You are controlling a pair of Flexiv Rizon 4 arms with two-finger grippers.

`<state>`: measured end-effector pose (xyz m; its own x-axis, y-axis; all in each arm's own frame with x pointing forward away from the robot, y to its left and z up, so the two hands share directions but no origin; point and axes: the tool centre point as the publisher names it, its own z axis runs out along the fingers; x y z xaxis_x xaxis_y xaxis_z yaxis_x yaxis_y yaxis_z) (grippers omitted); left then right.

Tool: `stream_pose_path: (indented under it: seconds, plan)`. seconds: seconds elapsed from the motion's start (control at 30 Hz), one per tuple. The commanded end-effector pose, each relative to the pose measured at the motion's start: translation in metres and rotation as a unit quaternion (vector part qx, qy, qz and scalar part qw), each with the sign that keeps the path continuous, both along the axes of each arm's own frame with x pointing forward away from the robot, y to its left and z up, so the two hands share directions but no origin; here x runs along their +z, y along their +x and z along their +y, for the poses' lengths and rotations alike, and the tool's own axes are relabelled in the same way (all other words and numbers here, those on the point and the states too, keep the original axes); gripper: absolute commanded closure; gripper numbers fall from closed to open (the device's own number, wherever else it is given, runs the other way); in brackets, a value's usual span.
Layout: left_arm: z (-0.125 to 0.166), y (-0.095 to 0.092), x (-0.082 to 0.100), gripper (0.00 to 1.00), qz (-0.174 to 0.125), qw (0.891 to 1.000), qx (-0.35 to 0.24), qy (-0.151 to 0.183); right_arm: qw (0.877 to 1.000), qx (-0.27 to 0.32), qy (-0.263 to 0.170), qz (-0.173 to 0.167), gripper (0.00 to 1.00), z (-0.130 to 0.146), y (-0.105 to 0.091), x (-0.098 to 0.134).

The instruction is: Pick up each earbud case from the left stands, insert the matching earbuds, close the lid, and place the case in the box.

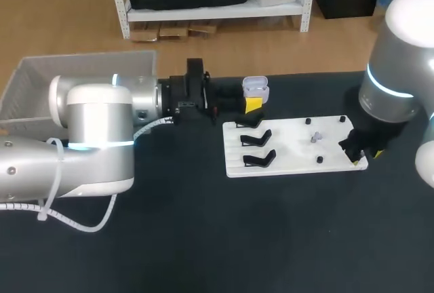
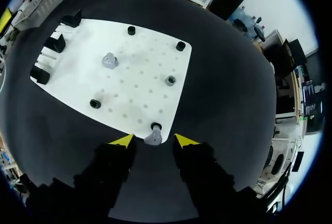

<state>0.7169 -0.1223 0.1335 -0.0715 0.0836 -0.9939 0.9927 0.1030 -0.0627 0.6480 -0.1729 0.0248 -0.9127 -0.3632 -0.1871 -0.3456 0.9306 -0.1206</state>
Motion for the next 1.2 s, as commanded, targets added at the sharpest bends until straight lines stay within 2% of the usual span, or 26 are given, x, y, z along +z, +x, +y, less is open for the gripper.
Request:
stream_pose_path:
  seconds: [0.03, 0.13, 0.3, 0.33, 0.37, 0.5, 0.6, 0.87, 1.07, 1.1, 1.2]
  plan:
    - [0.0, 0.001, 0.0, 1.0, 0.0, 1.0, 0.0, -0.001, 1.0, -0.001, -0.001, 0.003, 0.58, 0.002, 0.002, -0.002]
    - [0.0, 0.001, 0.0, 1.0, 0.0, 1.0, 0.0, -0.001, 1.0, -0.001, 0.0, 0.004, 0.61, 0.002, 0.003, -0.003]
    - [0.0, 0.001, 0.0, 1.0, 0.0, 1.0, 0.0, -0.001, 1.0, -0.002, -0.002, 0.005, 0.84, 0.003, 0.004, -0.003]
    - [0.0, 0.001, 0.0, 1.0, 0.0, 1.0, 0.0, -0.001, 1.0, -0.004, -0.002, 0.005, 0.95, 0.003, 0.004, -0.003]
    - [0.0, 0.001, 0.0, 1.0, 0.0, 1.0, 0.0, -0.001, 1.0, -0.005, -0.002, 0.005, 1.0, 0.003, 0.004, -0.004]
    - [0.0, 0.001, 0.0, 1.0, 0.0, 1.0, 0.0, -0.001, 1.0, -0.006, -0.002, 0.007, 1.0, 0.004, 0.003, -0.004]
    - [0.0, 0.001, 0.0, 1.0, 0.0, 1.0, 0.0, -0.001, 1.0, -0.009, 0.002, 0.008, 1.0, 0.005, 0.001, 0.005]
    - [0.0, 0.001, 0.0, 1.0, 0.0, 1.0, 0.0, -0.001, 0.998, -0.057, -0.002, 0.022, 1.0, 0.007, -0.016, 0.065]
    - [0.0, 0.001, 0.0, 1.0, 0.0, 1.0, 0.0, -0.001, 0.997, -0.072, 0.004, 0.031, 1.0, 0.032, -0.026, 0.103]
    - [0.0, 0.001, 0.0, 1.0, 0.0, 1.0, 0.0, -0.001, 0.996, -0.08, -0.019, 0.03, 1.0, 0.037, -0.026, 0.107]
    - [0.0, 0.001, 0.0, 1.0, 0.0, 1.0, 0.0, -0.001, 0.994, -0.106, -0.025, 0.031, 1.0, 0.05, -0.024, 0.118]
